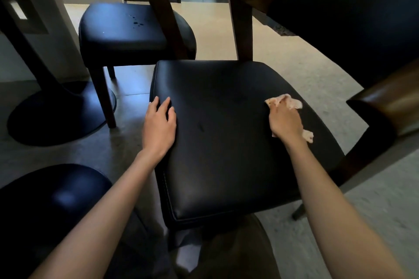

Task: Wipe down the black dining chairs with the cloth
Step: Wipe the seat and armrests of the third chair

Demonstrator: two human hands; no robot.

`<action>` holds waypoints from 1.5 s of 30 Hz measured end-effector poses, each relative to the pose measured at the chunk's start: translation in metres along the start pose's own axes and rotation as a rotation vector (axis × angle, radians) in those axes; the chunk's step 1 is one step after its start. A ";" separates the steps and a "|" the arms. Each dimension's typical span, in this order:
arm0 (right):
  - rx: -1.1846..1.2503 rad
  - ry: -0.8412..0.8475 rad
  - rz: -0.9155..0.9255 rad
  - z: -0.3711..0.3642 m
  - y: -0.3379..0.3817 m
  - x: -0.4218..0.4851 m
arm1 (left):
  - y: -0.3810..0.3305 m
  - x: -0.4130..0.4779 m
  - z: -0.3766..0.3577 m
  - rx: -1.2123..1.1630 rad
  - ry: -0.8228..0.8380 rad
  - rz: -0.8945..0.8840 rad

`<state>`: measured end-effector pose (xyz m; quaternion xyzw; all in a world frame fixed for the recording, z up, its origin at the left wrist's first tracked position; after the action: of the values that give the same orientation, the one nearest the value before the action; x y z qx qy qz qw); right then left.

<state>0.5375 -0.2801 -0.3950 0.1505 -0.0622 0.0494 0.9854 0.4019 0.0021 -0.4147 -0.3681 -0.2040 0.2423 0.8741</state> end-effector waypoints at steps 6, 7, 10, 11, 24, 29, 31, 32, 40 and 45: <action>0.173 0.222 0.432 -0.006 0.096 -0.076 | 0.001 0.000 0.000 -0.030 0.013 0.005; 0.214 0.239 0.512 -0.007 0.113 -0.094 | 0.002 0.001 0.000 -0.039 0.019 -0.001; 0.281 0.296 0.683 -0.012 0.139 -0.138 | 0.005 0.001 0.001 -0.052 0.041 -0.020; 0.299 0.320 0.723 -0.008 0.138 -0.144 | 0.005 0.001 0.002 -0.052 0.044 -0.026; 0.296 0.212 0.593 -0.002 0.113 -0.133 | 0.002 -0.002 0.001 -0.041 0.046 -0.005; 0.437 0.357 0.709 0.014 0.121 -0.176 | 0.001 -0.003 0.001 -0.009 0.049 -0.016; 0.496 0.235 0.620 0.026 0.091 -0.158 | -0.001 -0.004 0.002 0.001 0.040 -0.016; 0.472 0.133 0.538 0.030 0.068 -0.142 | -0.001 -0.004 0.002 0.007 0.037 -0.015; 0.202 0.035 0.247 0.018 0.008 -0.115 | -0.002 -0.005 0.004 -0.010 0.027 -0.009; 0.314 0.016 0.570 0.010 0.089 -0.177 | -0.005 -0.004 0.001 0.043 0.040 -0.012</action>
<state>0.3509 -0.2128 -0.3841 0.2768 -0.0857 0.3333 0.8972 0.3997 -0.0022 -0.4114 -0.3527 -0.1836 0.2338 0.8872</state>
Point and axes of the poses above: each hand's wrist, its own x-axis towards the middle knuckle, its own z-axis out of the back of the hand, y = z × x, the point moved 4 cm from there along x, towards the middle knuckle, and after that the axes turned 1 degree about z, right-handed, at the moved point
